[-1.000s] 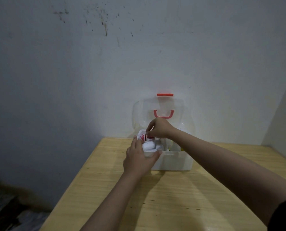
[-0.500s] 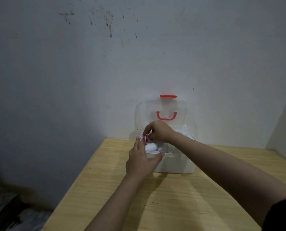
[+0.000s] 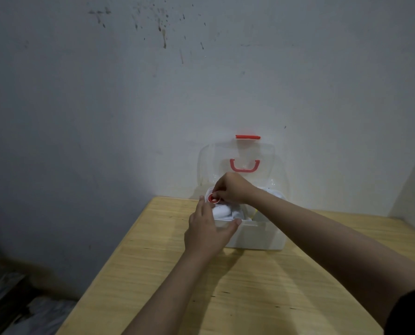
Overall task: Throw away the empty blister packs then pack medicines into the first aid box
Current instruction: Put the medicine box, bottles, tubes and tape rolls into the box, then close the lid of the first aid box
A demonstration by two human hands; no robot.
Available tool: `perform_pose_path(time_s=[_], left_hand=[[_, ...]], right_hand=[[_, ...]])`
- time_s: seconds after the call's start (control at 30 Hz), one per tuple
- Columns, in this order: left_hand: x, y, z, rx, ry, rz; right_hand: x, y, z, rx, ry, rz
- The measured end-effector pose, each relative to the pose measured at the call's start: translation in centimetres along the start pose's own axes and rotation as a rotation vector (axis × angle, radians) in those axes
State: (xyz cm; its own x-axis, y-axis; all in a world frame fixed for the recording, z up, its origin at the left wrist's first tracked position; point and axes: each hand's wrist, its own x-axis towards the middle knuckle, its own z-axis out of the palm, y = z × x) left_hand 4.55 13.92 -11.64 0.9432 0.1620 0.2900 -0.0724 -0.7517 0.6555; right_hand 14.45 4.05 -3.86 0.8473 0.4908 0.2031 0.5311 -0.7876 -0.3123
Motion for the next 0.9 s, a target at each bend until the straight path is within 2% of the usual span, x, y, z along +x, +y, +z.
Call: perform_pose_path(time_s=[0.1, 0.17, 0.3, 0.4, 0.47, 0.53, 0.63, 0.73, 0.8, 0.9], left_hand=[[-0.1, 0.0, 0.0, -0.003, 0.002, 0.011], [-0.1, 0.1, -0.1, -0.002, 0.006, 0.018], [-0.2, 0.3, -0.1, -0.019, 0.014, 0.016], [-0.2, 0.3, -0.2, -0.018, 0.011, 0.007], [-0.2, 0.3, -0.2, -0.02, 0.003, 0.007], [-0.3, 0.3, -0.4, -0.019, -0.009, 0.01], [-0.2, 0.3, -0.6, -0.032, -0.028, 0.008], [0.0, 0.2, -0.8, -0.04, -0.046, 0.005], [0.1, 0.3, -0.9, -0.02, -0.06, -0.001], [-0.2, 0.8, -1.0, 0.007, -0.051, -0.006]], right_hand=[[0.0, 0.0, -0.2, -0.011, -0.018, 0.017], [-0.3, 0.2, -0.9, -0.028, 0.069, -0.017], [-1.4, 1.8, -3.9, -0.164, 0.527, -0.145], [-1.8, 3.1, -6.2, -0.29, 0.78, -0.066], [-1.6, 3.8, -7.4, -0.313, 0.762, 0.103], [-1.4, 4.7, -8.2, -0.311, 0.634, 0.257], [-1.6, 5.4, -8.4, -0.235, 0.508, 0.324], [-3.0, 5.2, -7.9, -0.169, 0.653, 0.232], [-4.5, 4.9, -7.3, -0.035, 0.771, 0.173], [-7.2, 4.5, -6.0, 0.112, 0.818, 0.112]])
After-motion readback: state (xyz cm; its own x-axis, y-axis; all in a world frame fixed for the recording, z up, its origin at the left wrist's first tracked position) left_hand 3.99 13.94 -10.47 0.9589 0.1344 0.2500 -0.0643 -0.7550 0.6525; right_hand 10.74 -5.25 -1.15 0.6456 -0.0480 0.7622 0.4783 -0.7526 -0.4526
